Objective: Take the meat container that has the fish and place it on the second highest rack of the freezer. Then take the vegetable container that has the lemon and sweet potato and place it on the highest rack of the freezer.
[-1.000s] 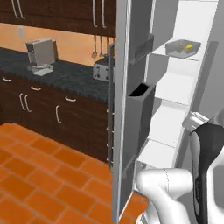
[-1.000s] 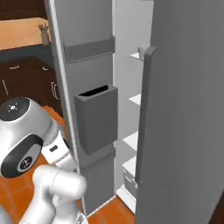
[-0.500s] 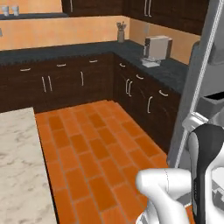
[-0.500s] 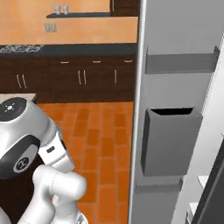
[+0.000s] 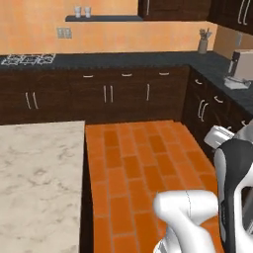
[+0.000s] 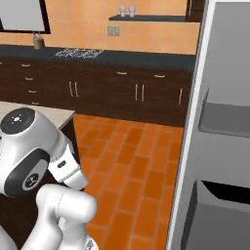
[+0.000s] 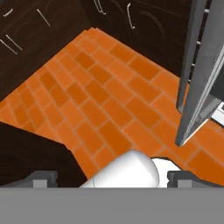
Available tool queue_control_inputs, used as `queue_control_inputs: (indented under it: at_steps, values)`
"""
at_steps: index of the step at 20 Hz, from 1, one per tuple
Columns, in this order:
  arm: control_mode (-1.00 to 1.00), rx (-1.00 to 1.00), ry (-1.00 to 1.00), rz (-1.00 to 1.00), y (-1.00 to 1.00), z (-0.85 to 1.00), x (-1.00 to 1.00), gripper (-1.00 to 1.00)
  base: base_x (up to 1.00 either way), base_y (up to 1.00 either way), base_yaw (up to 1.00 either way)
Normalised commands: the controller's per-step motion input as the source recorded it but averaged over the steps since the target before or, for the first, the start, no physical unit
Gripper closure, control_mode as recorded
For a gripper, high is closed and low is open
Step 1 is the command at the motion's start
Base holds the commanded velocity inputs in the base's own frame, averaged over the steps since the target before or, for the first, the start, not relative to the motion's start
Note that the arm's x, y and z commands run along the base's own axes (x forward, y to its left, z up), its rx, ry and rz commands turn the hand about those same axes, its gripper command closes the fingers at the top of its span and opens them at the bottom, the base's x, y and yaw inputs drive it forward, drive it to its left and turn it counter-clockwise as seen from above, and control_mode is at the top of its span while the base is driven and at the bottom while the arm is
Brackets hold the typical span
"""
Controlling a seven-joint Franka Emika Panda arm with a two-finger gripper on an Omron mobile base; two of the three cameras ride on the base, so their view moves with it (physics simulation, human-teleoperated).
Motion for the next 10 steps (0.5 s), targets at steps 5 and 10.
queue_control_inputs:
  at_steps: [5, 10]
  values:
    - [1.0, 0.0, 0.0, 0.0, 0.0, 0.0, 0.0, -1.0, 0.99, -0.52, 0.04]
    - [1.0, 0.0, 0.0, 0.0, 0.0, 0.0, 0.0, -1.0, 1.0, -0.28, -0.01]
